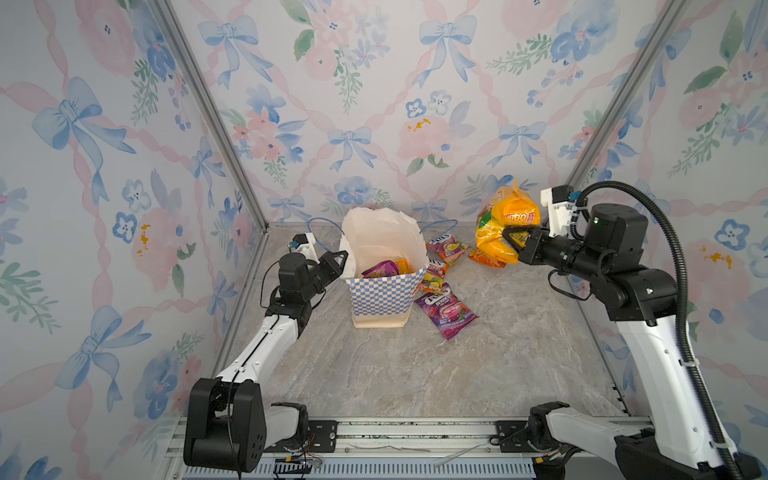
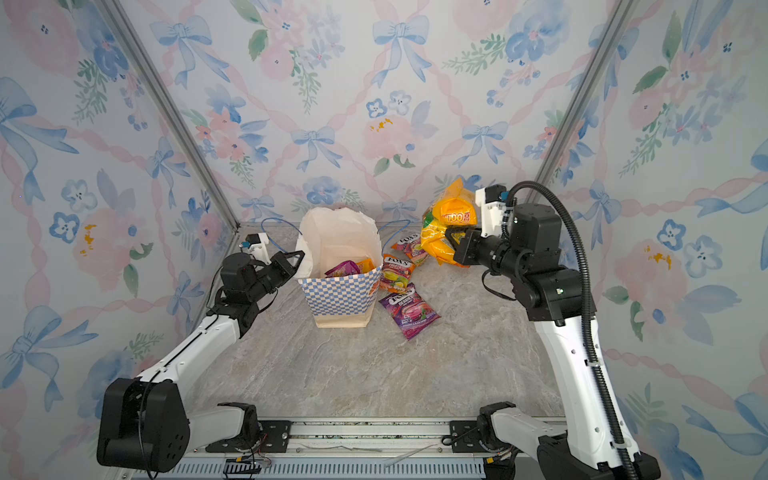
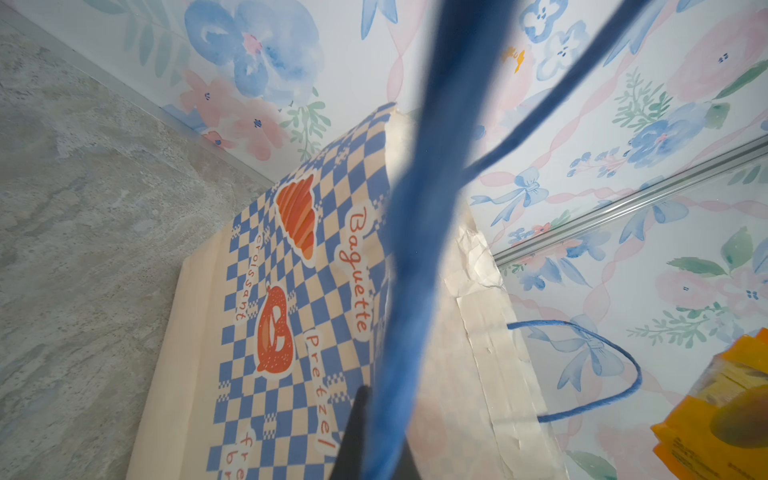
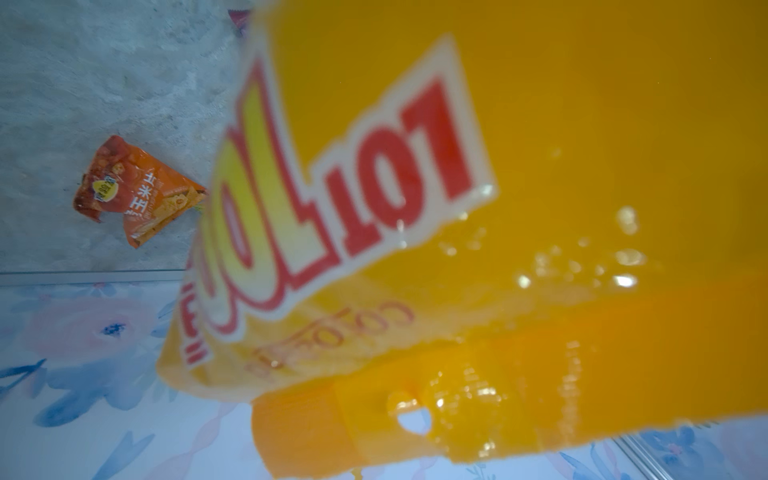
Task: Place the snacks into the paper bag
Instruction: 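Lift the yellow gummy bag with the right gripper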
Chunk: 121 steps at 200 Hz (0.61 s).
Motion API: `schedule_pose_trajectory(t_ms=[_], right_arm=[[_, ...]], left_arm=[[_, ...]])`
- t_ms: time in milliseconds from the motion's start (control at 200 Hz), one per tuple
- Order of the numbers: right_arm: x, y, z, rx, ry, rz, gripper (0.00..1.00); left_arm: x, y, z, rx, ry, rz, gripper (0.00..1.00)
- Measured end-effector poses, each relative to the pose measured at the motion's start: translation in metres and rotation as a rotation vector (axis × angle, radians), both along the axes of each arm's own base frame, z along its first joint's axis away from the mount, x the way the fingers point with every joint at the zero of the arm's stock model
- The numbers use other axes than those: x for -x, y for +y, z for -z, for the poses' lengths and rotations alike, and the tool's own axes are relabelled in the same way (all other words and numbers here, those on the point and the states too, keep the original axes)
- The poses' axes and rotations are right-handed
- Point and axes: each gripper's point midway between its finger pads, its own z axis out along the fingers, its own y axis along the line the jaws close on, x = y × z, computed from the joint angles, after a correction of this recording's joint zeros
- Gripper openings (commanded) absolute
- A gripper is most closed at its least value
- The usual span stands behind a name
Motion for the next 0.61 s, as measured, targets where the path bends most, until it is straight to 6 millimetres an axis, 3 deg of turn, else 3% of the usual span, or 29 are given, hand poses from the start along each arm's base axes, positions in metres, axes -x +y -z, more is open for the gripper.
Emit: schedule_pose_trajectory(t_ms=[150, 335, 605], right_arm=[[0.01, 0.027, -0.011, 0.005, -0.042, -0.064, 0.0], [0.008, 0.067, -0.013, 0.015, -0.055, -0.143, 0.0], [-0.018, 0.12, 0.016, 0.04, 0.004, -0.218, 0.0]], left_arm=[[0.0, -0.001, 0.0, 0.003, 0.002, 0.004, 0.0], [0.0, -0.001, 0.001, 0.003, 0.003, 0.004, 0.0], [-0.002, -0.001, 0.001, 0.004, 0.0, 0.004, 0.0]])
